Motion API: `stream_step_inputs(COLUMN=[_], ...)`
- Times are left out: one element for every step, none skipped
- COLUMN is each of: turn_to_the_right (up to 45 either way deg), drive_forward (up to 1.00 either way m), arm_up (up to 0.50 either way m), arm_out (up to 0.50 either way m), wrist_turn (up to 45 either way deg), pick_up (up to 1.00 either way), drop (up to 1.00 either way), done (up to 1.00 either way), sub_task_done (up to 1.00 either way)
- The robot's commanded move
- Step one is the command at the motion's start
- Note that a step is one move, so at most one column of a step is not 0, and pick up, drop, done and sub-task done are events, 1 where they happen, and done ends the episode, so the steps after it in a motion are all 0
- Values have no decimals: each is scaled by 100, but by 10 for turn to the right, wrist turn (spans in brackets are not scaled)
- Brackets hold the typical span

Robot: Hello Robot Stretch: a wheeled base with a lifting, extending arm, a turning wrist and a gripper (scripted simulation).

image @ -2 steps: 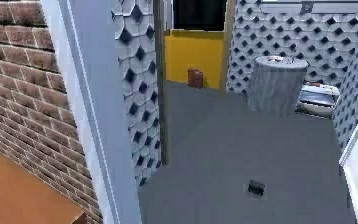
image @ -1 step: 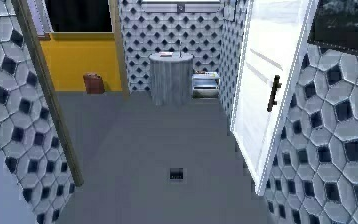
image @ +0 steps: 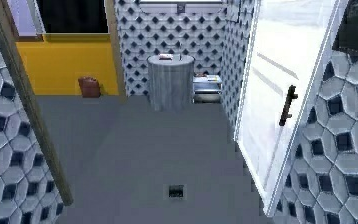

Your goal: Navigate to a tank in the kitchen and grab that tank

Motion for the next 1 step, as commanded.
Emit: stream_step_inputs(turn_to_the_right=[180], drive_forward=[0], arm_up=[0], arm_out=[0], wrist_turn=[0], pick_up=[0], drop=[0], done=[0], sub_task_done=[0])
